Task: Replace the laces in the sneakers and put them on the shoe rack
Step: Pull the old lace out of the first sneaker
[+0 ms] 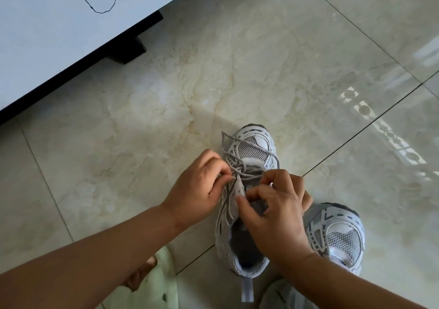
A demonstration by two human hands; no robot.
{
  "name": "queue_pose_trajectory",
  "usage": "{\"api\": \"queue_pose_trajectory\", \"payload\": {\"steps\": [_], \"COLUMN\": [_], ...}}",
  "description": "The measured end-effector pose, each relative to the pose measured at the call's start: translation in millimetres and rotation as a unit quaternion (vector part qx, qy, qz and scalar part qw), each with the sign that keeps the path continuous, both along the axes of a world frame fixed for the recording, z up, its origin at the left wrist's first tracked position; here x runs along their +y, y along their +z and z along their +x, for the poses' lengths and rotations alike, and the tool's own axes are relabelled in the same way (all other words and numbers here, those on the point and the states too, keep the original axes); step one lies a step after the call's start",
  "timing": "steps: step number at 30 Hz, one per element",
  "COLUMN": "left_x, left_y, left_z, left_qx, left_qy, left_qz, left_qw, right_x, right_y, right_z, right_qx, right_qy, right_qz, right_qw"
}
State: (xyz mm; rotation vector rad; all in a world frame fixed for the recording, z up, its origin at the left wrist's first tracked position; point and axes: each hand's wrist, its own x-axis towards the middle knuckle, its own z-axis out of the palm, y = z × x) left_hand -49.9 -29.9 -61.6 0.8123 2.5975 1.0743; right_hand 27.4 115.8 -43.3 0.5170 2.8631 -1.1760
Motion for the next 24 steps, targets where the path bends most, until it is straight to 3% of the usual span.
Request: {"api": "queue_pose_trajectory", "payload": {"steps": [8, 12, 18, 24], "left_x": [-20.2, -16.4, 5.0, -2.2], "left_y": [-3.1, 4.2, 5.4, -1.6], "left_z": [-13.3, -3.1, 0.9, -4.6], "left_qx": [0.153, 0.107, 0.051, 0.072], "left_qy": [-0.037, -0.081, -0.065, -0.037], "left_qz": [-0.115, -0.082, -0.038, -0.105], "left_qw": [0.981, 0.988, 0.996, 0.991], "right_x": [4.9, 7.6, 7.7, 9.5], "right_y": [-0.4, -1.0, -2.1, -3.7], "right_z": [3.6, 5.0, 5.8, 5.3], "right_qx": [0.012, 0.029, 0.050, 0.046], "right_qy": [-0.013, -0.017, -0.010, -0.016], "right_qz": [-0.005, -0.011, -0.013, -0.003], "right_qw": [1.000, 0.999, 0.999, 0.999]}}
